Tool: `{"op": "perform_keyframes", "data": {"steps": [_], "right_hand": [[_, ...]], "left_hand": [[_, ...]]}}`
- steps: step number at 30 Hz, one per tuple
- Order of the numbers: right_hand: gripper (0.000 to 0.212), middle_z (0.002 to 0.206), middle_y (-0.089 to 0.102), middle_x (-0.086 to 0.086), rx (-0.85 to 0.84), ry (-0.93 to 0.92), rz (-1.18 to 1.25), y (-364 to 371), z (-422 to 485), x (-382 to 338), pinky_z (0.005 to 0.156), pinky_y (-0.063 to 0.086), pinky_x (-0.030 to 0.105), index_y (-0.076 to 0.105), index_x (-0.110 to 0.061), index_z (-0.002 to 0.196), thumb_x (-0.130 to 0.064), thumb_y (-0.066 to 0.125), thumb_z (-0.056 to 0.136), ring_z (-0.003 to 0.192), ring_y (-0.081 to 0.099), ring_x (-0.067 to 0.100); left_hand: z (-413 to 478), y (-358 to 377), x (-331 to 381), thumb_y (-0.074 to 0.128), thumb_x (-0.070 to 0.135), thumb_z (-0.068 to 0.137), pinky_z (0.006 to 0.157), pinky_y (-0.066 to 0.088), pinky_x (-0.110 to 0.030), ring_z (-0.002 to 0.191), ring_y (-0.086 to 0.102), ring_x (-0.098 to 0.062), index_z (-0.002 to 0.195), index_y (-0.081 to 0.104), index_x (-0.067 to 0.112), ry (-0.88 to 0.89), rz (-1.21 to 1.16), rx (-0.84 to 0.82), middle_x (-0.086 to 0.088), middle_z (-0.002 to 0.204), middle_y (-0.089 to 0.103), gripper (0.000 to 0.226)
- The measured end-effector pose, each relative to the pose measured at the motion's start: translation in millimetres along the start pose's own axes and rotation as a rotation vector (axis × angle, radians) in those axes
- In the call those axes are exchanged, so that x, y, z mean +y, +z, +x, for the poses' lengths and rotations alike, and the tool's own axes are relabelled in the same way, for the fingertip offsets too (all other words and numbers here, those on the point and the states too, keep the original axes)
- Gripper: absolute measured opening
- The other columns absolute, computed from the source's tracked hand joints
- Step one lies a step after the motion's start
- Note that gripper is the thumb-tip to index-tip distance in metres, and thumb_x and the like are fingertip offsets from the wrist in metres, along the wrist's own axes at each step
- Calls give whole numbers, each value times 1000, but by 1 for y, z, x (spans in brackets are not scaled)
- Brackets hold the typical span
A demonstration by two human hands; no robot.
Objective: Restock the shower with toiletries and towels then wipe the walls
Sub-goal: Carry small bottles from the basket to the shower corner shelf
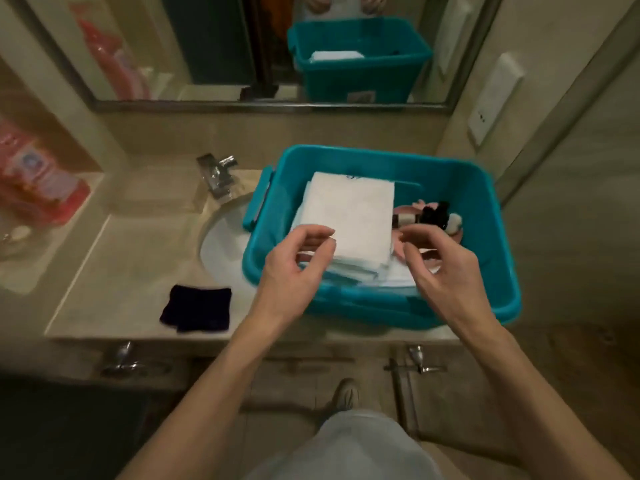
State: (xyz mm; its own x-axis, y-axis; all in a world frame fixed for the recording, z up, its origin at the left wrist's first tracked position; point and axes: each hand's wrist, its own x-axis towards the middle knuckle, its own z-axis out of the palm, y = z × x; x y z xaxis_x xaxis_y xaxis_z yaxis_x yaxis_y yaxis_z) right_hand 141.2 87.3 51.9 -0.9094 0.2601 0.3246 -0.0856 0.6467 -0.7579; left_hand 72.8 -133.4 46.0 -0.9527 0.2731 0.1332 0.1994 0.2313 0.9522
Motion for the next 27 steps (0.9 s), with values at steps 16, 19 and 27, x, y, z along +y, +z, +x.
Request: {"op": "perform_keyframes", "data": {"steps": [16,19,27], "right_hand": [[32,111,65,-3,-48,144,-588,-44,85,132,105,40,39,66,-21,112,-27,70,81,112,56,21],[40,119,62,-3,-113,166,-697,-41,83,129,114,34,45,65,-23,118,-37,64,81,119,55,21],[26,110,65,-10,-141,241,-805,-34,93,125,119,24,47,60,-31,109,-46,56,89,113,58,16]], "left_hand": [[146,153,-24,63,37,91,98,53,-37,107,63,-2,113,60,40,-76,287,-353,19,111,69,22],[156,170,-33,61,41,88,102,50,-42,108,64,-2,116,58,42,-4,372,-402,20,111,70,28],[166,190,-44,62,36,94,119,10,-49,120,57,1,120,60,49,-88,447,-424,24,115,70,29]]}}
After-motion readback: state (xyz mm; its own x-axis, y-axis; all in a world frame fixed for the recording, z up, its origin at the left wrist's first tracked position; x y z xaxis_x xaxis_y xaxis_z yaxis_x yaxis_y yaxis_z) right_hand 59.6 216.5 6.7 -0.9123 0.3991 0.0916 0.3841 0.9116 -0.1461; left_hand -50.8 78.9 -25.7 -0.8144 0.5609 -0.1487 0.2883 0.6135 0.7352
